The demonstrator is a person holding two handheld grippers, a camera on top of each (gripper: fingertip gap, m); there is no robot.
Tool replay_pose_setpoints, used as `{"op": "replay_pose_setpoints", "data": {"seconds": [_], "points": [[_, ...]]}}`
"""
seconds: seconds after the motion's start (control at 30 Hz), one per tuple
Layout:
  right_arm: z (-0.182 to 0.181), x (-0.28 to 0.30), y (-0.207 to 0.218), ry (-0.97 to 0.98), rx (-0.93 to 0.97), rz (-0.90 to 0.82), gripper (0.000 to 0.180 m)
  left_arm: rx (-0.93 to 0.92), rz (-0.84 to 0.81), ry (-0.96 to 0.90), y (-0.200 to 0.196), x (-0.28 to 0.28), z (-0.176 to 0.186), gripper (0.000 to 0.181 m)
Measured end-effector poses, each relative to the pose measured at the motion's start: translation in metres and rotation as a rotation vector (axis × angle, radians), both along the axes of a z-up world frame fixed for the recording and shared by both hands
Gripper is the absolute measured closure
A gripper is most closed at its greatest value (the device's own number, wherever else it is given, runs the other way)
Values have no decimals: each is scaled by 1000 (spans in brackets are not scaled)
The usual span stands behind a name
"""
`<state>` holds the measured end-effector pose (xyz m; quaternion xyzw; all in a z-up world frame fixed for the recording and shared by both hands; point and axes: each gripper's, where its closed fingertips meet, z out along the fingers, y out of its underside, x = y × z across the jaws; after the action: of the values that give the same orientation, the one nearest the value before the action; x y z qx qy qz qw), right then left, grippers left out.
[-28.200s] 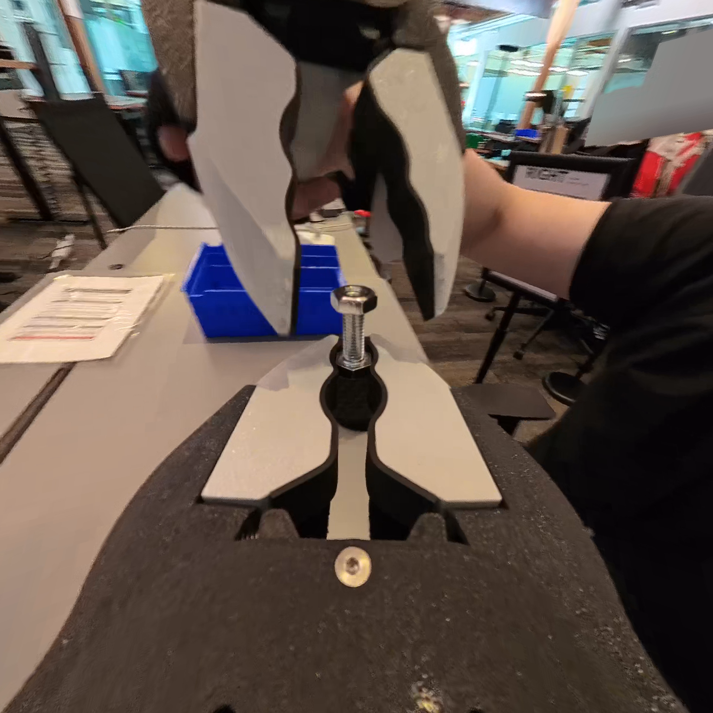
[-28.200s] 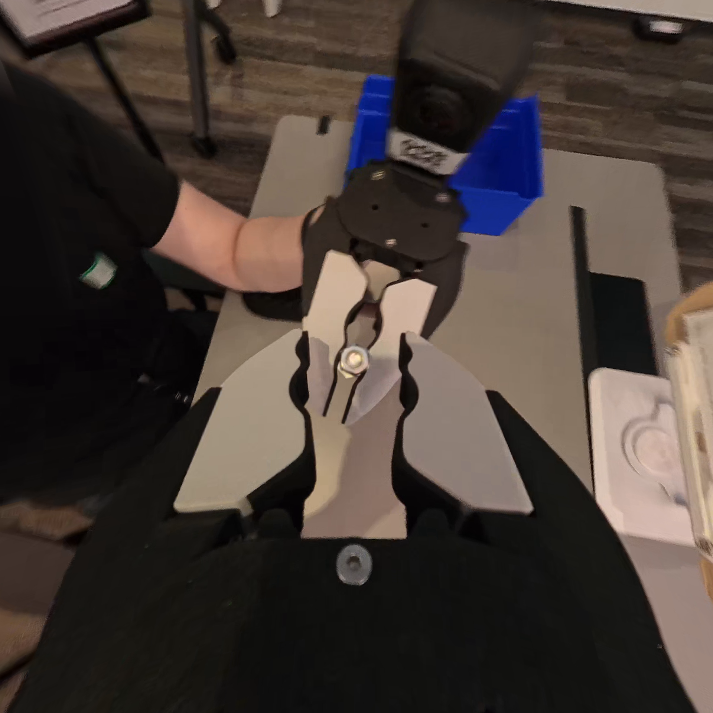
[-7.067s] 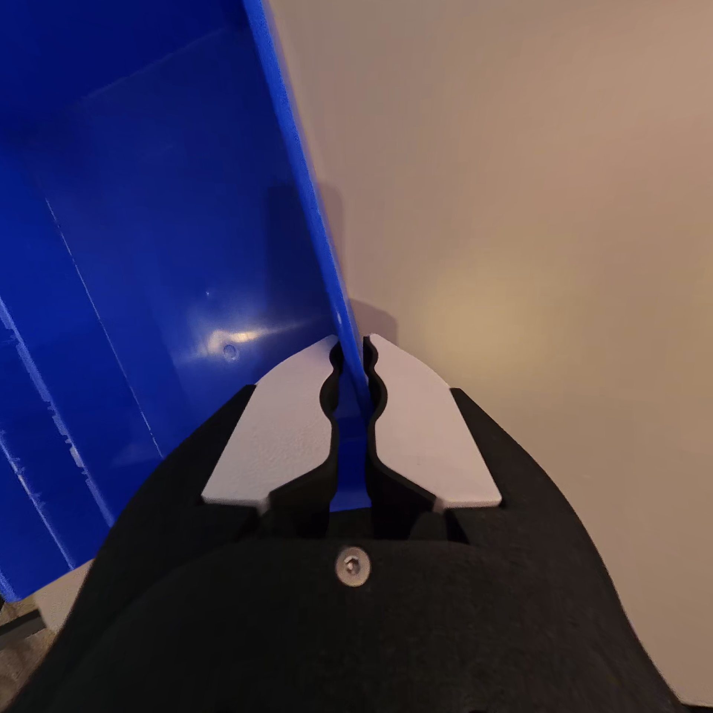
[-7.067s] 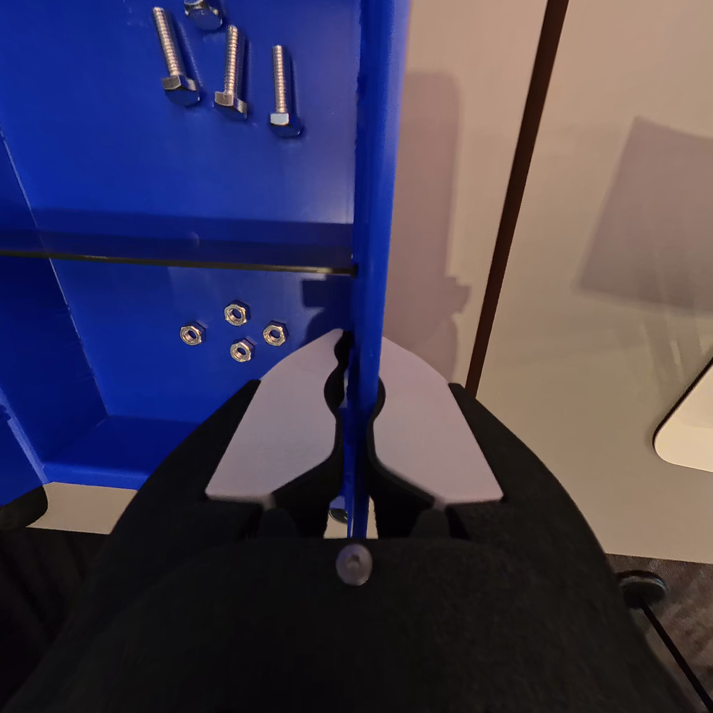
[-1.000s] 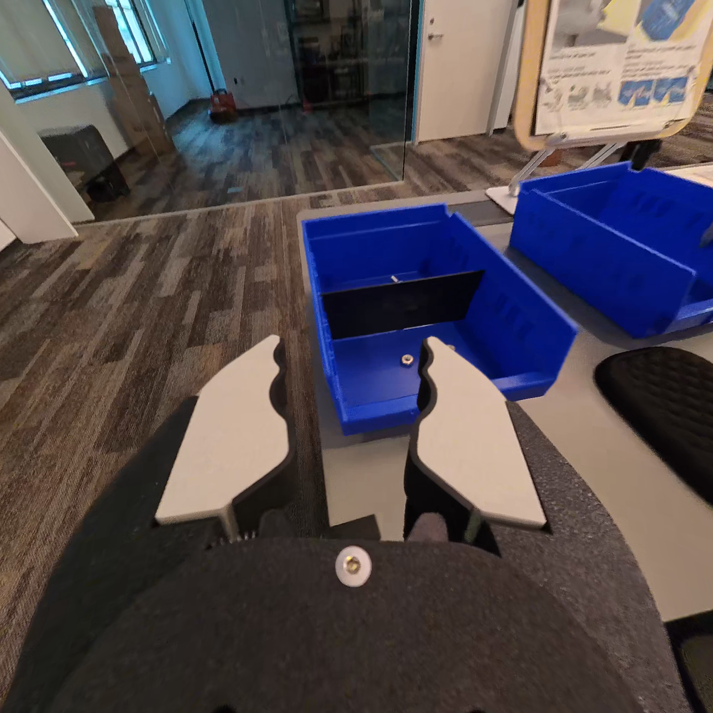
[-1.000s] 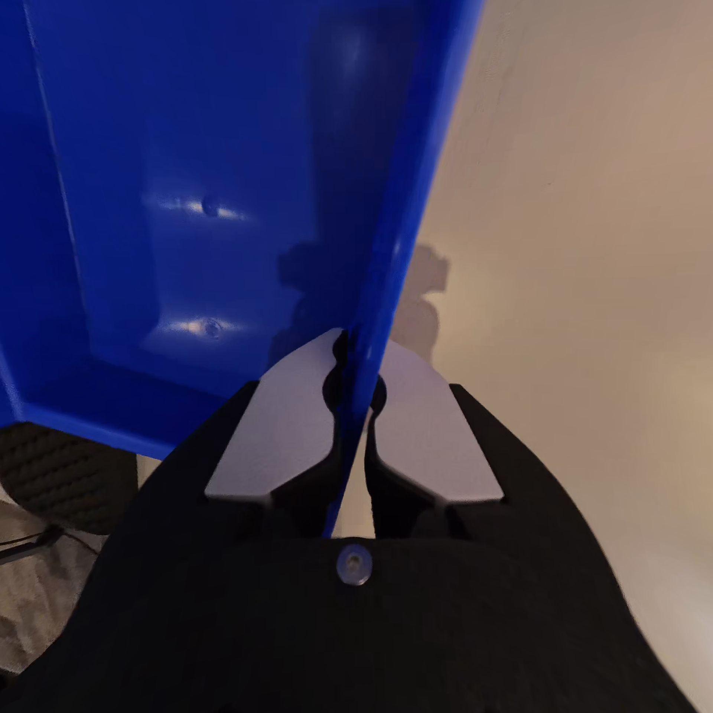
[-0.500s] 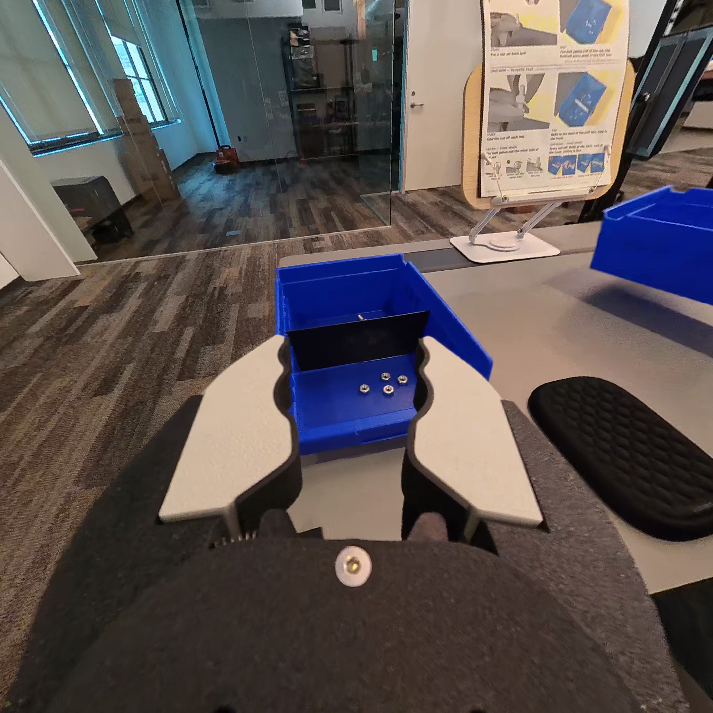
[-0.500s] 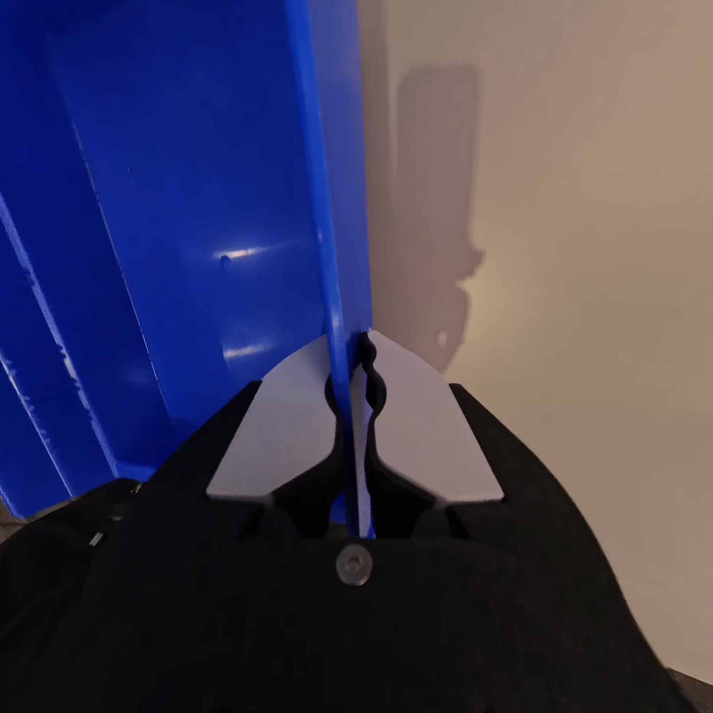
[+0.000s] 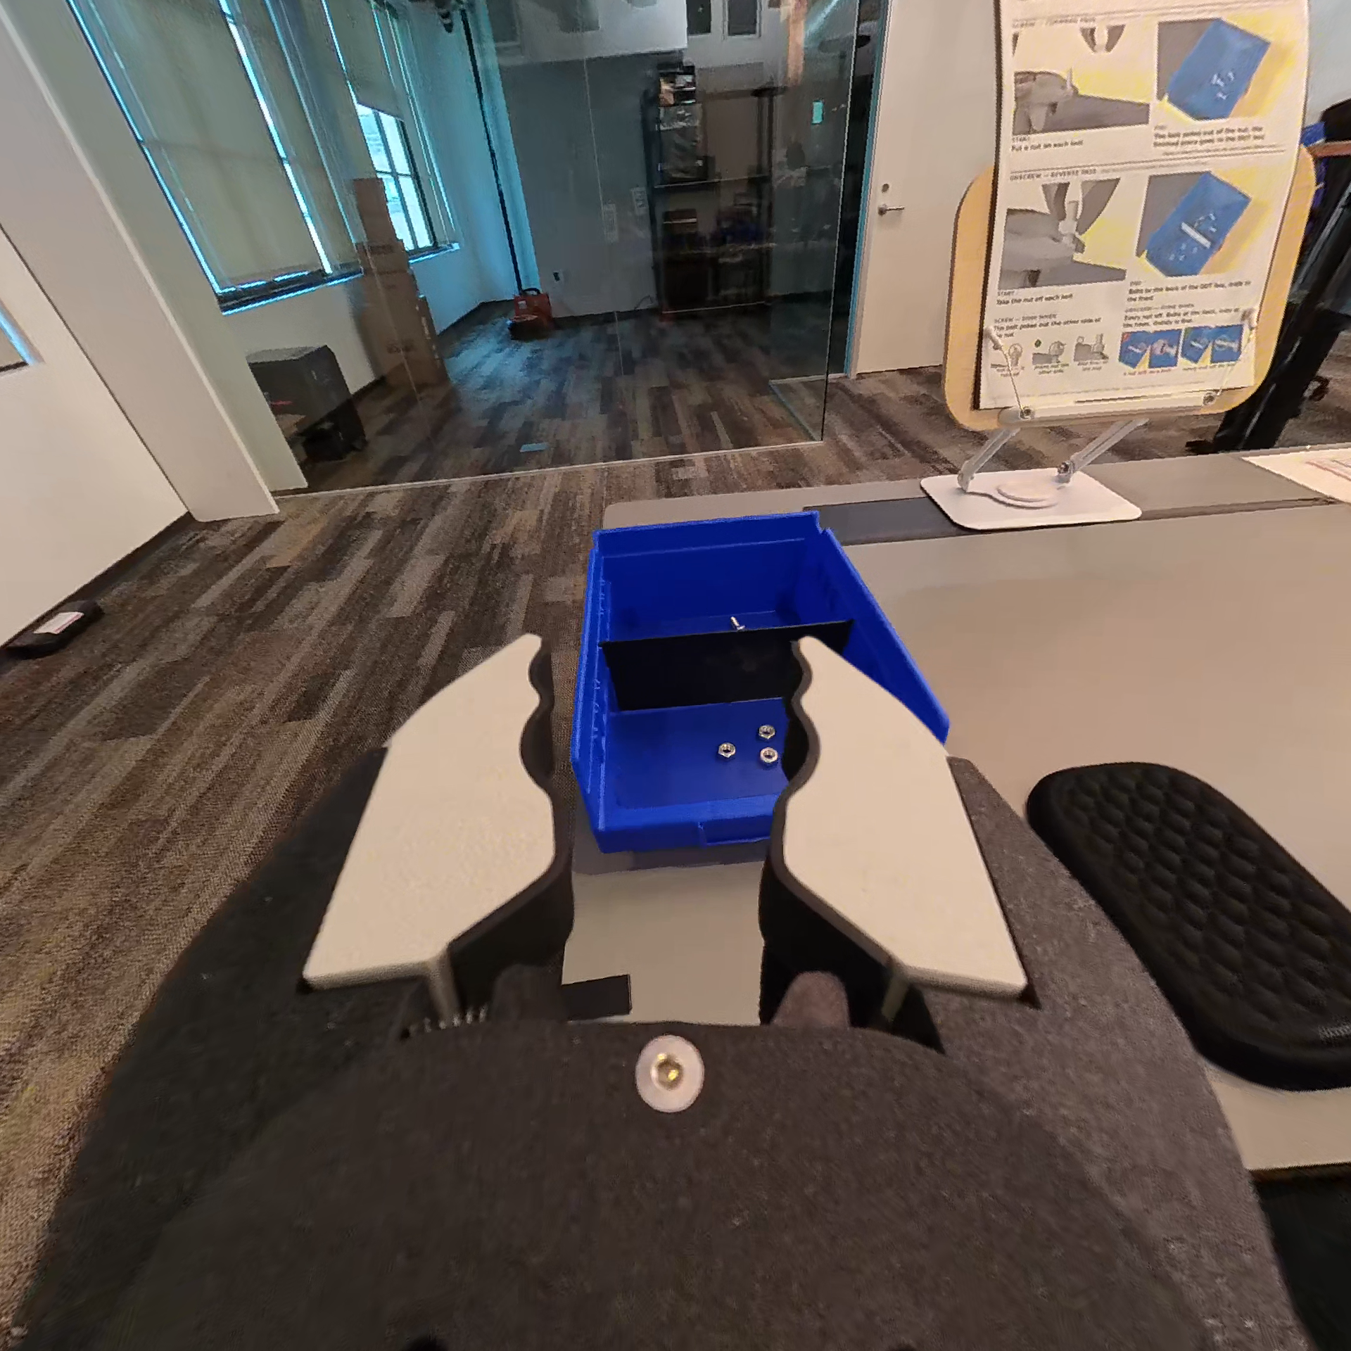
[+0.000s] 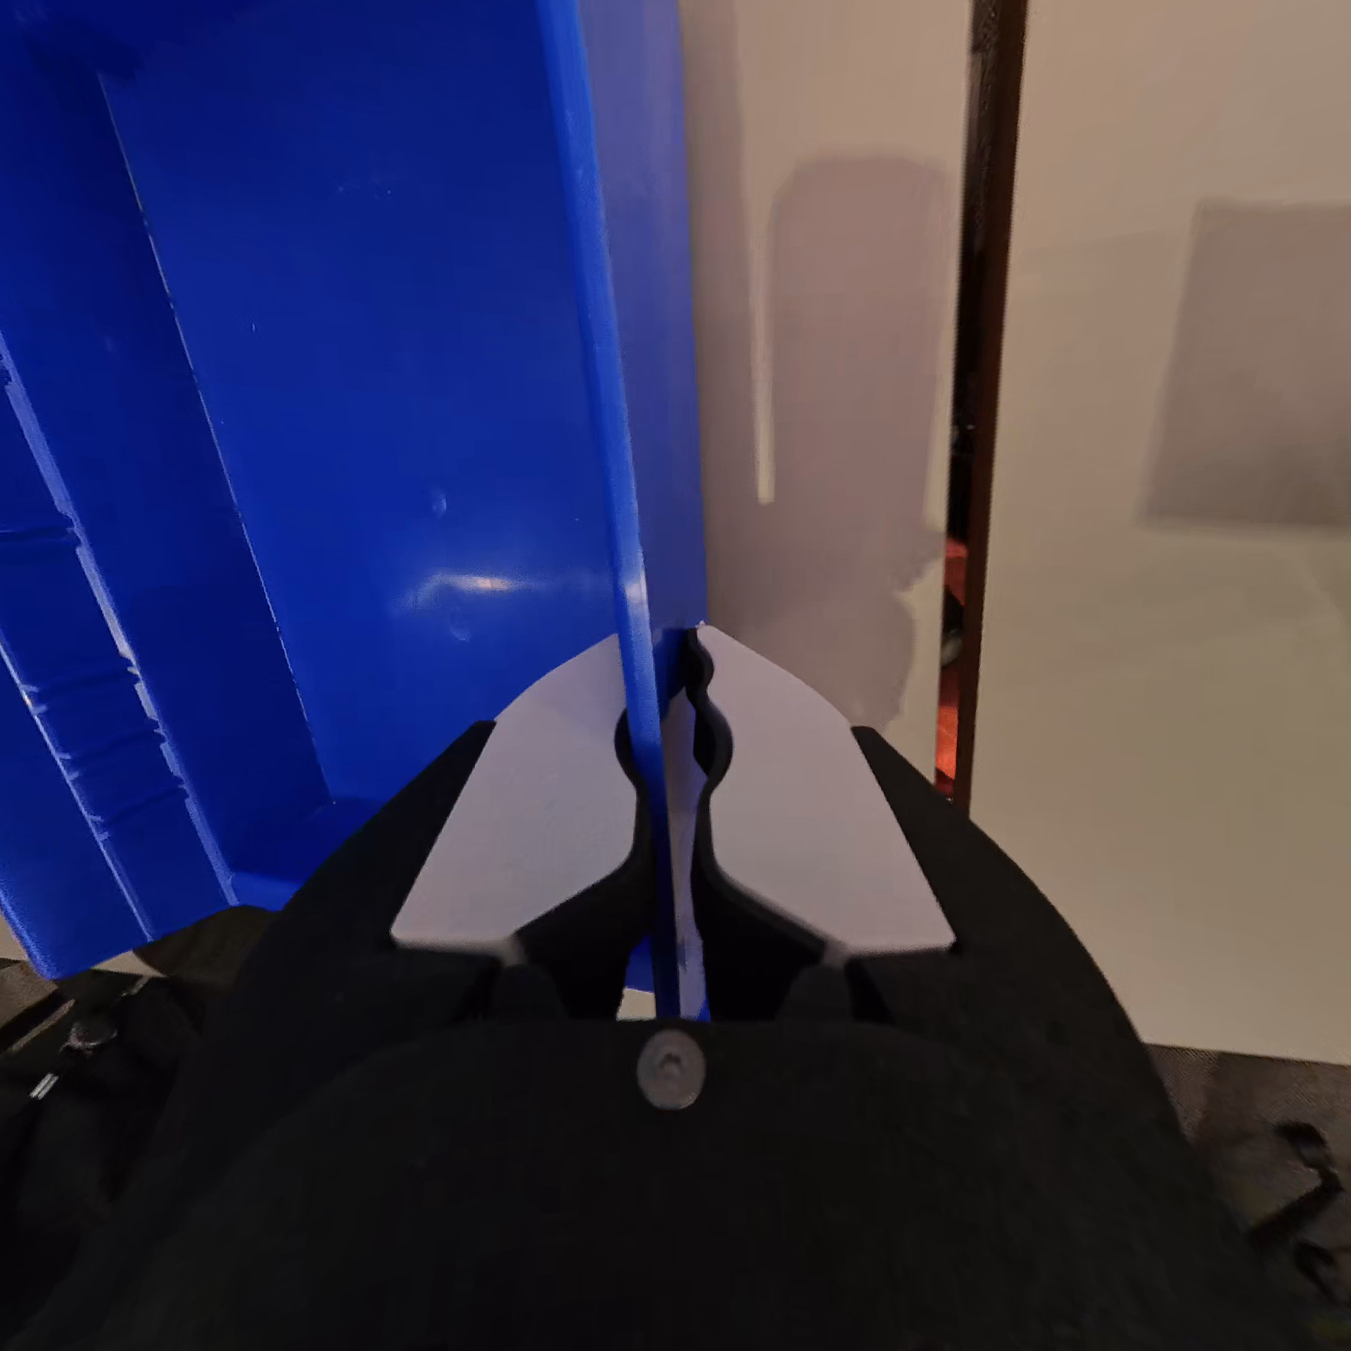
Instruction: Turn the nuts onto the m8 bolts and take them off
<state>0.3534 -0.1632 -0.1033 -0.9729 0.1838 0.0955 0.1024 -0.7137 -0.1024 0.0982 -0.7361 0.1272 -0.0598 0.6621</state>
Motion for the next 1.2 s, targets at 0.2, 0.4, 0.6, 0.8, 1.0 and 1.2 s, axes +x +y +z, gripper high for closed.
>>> {"op": "replay_pose_setpoints", "data": {"seconds": [0.2, 0.4, 0.6, 0.8, 1.0, 1.2], "points": [[-19, 20, -7, 14, 35, 8, 174, -21, -7, 44, 6, 20, 10, 119], [-29, 23, -12, 32, 52, 30, 174, -3, -54, 69, 9, 49, 23, 119], [-24, 24, -6, -46, 117, 95, 163, 6, -90, 78, 13, 70, 27, 116], [31, 43, 4, -181, 379, -8, 136, -62, -66, 101, 26, 60, 35, 110], [192, 39, 5, -497, 640, -49, 120, -18, -2, 86, 75, 52, 152, 107], [388, -75, 34, -559, 1113, -17, 114, 31, 88, 134, 131, 115, 260, 87]]}}
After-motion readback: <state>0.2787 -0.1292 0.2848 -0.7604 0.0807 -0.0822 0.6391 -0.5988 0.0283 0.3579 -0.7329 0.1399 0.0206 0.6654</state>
